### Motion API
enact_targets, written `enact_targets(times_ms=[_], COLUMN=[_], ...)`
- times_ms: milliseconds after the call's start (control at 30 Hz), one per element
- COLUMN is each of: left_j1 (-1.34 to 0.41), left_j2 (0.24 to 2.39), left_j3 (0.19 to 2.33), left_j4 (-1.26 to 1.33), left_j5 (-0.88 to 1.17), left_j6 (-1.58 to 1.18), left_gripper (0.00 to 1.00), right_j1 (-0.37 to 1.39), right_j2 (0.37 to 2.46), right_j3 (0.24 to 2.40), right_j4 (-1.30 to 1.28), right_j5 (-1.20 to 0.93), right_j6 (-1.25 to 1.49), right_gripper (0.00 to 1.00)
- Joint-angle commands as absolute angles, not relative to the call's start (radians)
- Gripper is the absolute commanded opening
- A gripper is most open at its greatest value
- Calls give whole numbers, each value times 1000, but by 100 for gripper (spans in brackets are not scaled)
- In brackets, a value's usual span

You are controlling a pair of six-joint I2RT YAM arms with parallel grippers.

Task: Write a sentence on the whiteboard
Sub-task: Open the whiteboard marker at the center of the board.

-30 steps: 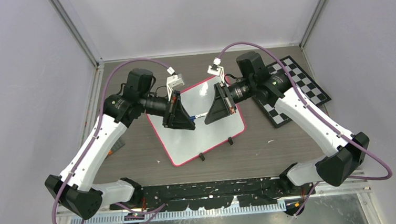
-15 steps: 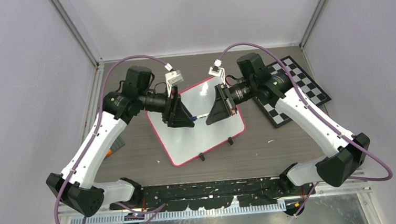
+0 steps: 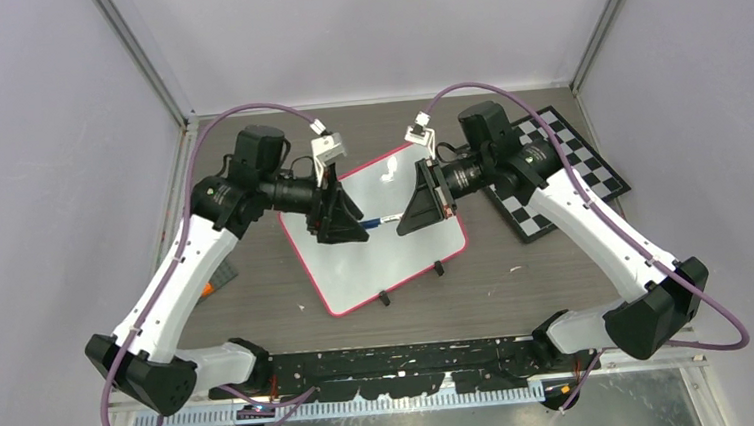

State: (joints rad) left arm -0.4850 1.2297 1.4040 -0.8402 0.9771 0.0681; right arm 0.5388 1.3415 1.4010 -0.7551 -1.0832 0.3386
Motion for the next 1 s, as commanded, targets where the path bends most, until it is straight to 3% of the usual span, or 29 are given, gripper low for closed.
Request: enact_targets(times_ms=[0, 67, 200, 333, 900, 967], left_j1=[-521, -530, -532, -532, -533, -534], left_j2=[1261, 1270, 1284, 1297, 1307, 1307], left_j3=[1441, 1449, 1475, 1497, 1510, 1511], left_j4=[-791, -792, -786, -780, -787, -788], left_j5=[1014, 1017, 1015, 1012, 994, 989], left_j6=[83, 88, 88, 79, 87, 90], left_gripper=[59, 49, 18, 1, 0, 0], right_j1=[554, 562, 588, 605, 623, 628], right_j2=[1315, 1318, 1323, 1327, 1340, 1344], right_j3=[1404, 1403, 1404, 1405, 1441, 1446], right_j4=[-715, -723, -765, -796, -907, -924], right_j5=[-1122, -1126, -1131, -1131, -1104, -1107], right_j6=[356, 347, 304, 275, 180, 162], right_gripper=[0, 0, 0, 0, 9, 1])
